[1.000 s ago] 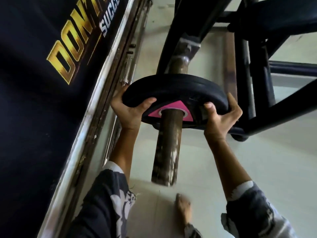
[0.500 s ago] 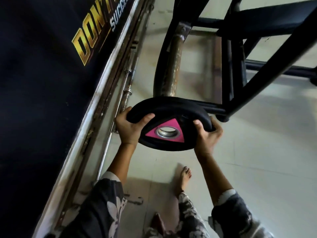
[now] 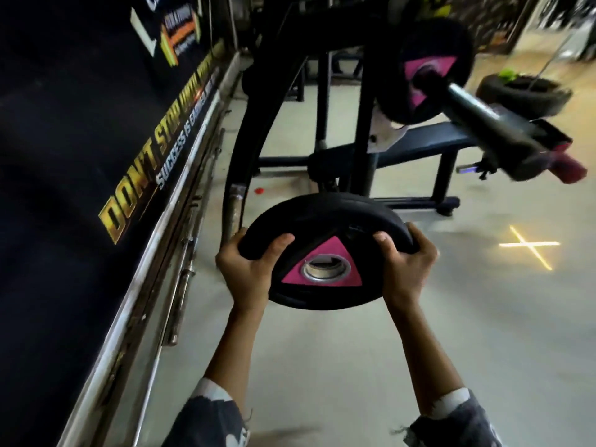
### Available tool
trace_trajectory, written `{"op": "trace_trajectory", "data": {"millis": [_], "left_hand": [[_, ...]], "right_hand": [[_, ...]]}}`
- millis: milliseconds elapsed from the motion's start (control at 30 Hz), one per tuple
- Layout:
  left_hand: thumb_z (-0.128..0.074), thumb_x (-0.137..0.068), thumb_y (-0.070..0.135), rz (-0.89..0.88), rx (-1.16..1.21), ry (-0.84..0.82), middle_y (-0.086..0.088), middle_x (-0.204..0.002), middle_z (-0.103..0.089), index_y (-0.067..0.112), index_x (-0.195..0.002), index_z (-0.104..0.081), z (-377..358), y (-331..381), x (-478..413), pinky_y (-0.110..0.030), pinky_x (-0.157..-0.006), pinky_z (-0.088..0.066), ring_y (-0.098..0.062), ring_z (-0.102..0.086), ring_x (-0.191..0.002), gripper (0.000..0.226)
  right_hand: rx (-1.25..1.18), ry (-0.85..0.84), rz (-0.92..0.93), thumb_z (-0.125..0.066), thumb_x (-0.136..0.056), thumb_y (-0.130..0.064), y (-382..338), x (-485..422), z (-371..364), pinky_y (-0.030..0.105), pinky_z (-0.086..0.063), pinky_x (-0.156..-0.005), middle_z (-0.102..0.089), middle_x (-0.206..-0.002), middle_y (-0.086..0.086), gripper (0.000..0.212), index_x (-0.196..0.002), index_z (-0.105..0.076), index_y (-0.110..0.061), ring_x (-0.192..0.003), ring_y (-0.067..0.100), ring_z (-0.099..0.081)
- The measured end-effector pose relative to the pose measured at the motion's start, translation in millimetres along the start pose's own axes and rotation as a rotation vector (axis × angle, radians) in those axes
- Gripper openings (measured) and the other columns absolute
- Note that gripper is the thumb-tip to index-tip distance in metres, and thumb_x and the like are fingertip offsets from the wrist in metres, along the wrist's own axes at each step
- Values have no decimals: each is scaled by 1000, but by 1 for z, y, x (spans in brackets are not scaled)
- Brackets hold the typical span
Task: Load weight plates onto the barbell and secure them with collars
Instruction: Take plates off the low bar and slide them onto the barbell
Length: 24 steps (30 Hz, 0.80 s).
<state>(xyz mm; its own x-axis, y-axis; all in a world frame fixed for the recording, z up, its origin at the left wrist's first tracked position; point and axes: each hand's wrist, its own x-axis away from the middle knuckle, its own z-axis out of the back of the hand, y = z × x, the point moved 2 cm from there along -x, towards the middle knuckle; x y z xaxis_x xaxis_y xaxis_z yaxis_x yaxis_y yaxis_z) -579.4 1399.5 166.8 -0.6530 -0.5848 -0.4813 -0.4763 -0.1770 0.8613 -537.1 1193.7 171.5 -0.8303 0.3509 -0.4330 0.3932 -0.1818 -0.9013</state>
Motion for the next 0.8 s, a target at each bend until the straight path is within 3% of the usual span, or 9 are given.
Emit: {"op": "trace_trajectory", "data": {"millis": [100,200,400,500,700,800], "left_hand": [[-70,-51,76,-9,-29,4,28,-61,-65,38,-62,-62,-63,20,17,-15,-54,-48,6,-61,-60,40],[-73,-56,68,-31,22,10,31,-66,-66,42,-66,-65,-128,39,39,-11,-59,-48,9,-62,-65,29],[-77,-65,38,-90,-22,38,39,-63,-62,34,-72,-58,-235,72,77,-2,-59,-43,17,-59,-66,21],[-77,-64,39,-91,7,51,38,-68,-64,40,-75,-59,-267,84,72,-4,-63,-46,14,-62,-72,21],[-73,-62,49,-101,-49,110,23,-64,-68,23,-77,-66,-292,74,37,-16,-64,-53,3,-65,-70,30],[-71,-62,50,-88,-80,116,23,-61,-67,26,-71,-64,-298,60,23,-14,-60,-52,4,-63,-64,26]], "right_hand": [[29,56,44,-65,-58,-51,-7,-37,57,48,-45,-57,-55,-57,17,51,-66,-59,-1,-54,27,-48],[30,82,57,-66,-57,-56,-11,-74,116,42,-40,-53,-46,-54,10,51,-61,-55,-7,-55,15,-40],[20,51,107,-66,-56,-63,-6,-153,203,35,-31,-49,-35,-52,0,57,-56,-46,-10,-54,13,-33],[-14,27,102,-65,-55,-66,-6,-184,213,34,-35,-51,-39,-50,-6,56,-58,-49,-13,-52,10,-37],[-50,-79,30,-62,-54,-69,3,-229,190,43,-44,-56,-52,-57,11,67,-65,-56,-4,-55,18,-45],[-44,-91,42,-63,-54,-71,18,-245,176,34,-38,-51,-45,-50,-2,62,-59,-52,-10,-50,7,-39]]}}
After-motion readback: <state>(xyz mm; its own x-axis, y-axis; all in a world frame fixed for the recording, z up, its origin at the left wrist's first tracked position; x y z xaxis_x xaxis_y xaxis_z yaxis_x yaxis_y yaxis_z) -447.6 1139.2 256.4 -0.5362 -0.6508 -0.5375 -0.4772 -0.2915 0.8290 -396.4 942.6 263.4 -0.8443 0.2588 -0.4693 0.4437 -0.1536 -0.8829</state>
